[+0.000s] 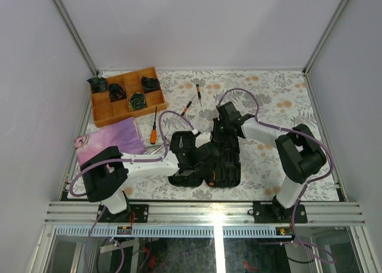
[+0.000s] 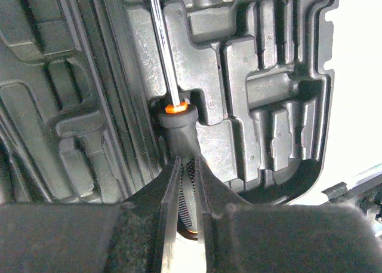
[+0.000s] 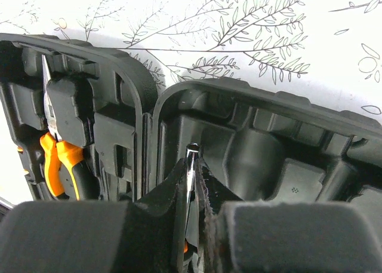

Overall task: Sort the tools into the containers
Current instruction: Adjust the screwdriver in the storage box.

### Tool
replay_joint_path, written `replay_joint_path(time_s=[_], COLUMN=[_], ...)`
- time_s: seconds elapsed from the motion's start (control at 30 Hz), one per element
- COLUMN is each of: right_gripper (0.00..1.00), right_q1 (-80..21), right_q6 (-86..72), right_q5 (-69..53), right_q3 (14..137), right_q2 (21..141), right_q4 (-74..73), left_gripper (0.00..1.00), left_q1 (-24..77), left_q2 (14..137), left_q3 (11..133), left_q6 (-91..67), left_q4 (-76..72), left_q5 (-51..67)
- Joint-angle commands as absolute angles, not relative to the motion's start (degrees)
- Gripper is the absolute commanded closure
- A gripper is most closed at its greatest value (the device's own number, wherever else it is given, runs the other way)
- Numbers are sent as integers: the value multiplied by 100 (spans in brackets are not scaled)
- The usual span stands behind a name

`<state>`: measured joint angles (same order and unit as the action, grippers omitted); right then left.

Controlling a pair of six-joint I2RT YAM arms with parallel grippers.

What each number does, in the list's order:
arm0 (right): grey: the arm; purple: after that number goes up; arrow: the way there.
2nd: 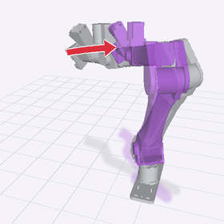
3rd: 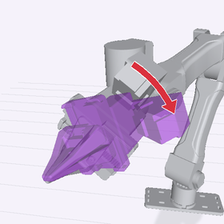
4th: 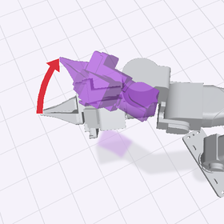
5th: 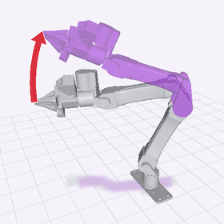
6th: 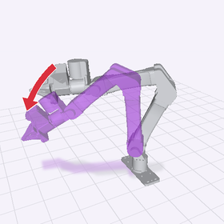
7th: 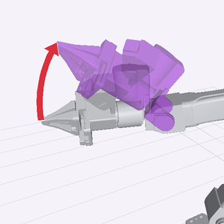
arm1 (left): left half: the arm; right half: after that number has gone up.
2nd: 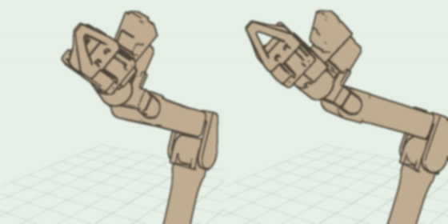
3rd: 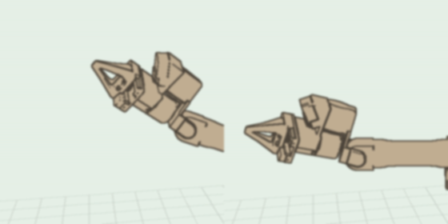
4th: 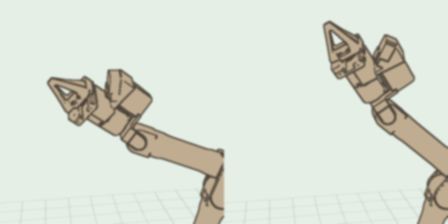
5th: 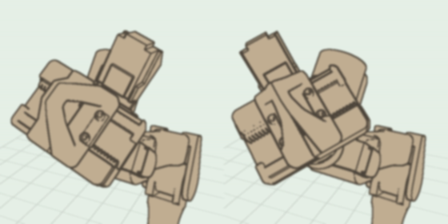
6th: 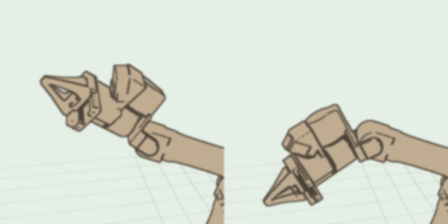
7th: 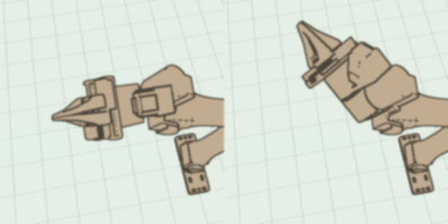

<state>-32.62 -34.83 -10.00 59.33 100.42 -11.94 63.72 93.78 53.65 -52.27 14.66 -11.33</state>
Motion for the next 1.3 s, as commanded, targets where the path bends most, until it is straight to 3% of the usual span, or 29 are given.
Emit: replay_joint_path(time_s=[0.0, 0.17, 1.27], right_gripper=[90, 100, 100], right_q1=[-3365, -3478, -3715], right_q6=[-3206, -3117, -2944], right_q5=[-337, 65, 862], right_q3=[6040, 6199, 6319], right_q2=[10521, 10736, 11693], right_q4=[-1550, -1871, -2413], left_gripper=[91, 100, 100], left_q1=[6454, 6453, 6547], left_q2=[9440, 9473, 10697], left_q3=[5190, 5224, 4967], left_q6=[-5159, -5135, -5283], left_q4=[1984, 2079, 3015], left_q5=[-1110, -1120, -669])
